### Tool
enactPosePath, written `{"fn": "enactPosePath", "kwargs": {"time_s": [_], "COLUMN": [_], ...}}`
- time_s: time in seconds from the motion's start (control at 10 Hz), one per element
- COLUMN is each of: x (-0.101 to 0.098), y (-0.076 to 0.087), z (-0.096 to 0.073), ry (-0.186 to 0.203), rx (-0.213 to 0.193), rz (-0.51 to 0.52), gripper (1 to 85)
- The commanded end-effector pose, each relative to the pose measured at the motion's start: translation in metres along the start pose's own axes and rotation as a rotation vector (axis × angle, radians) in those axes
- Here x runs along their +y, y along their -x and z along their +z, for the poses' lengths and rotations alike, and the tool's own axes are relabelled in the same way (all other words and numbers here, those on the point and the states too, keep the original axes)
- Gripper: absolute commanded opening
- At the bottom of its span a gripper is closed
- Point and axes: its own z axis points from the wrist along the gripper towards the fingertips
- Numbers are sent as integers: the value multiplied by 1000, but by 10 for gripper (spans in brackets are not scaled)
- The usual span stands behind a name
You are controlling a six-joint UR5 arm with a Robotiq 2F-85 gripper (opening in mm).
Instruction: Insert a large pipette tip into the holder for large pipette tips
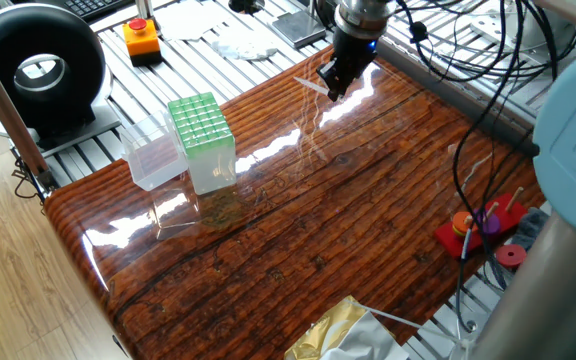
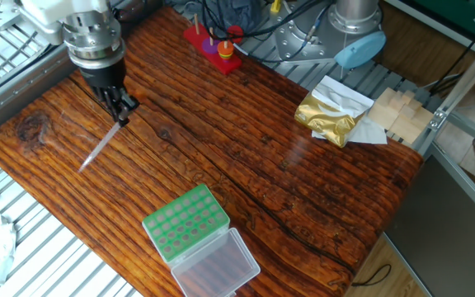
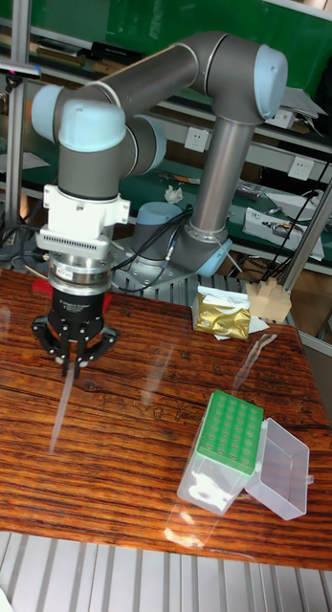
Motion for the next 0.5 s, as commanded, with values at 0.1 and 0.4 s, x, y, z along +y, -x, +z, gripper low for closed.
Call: {"fn": "enactPosePath", "kwargs": {"time_s": [0.1, 0.4], "x": [13, 13], "y": [-20, -29], "z": [-10, -18], "ry": [62, 52], "rx": [105, 118], "rz": [-2, 20], "gripper": [10, 10]}}
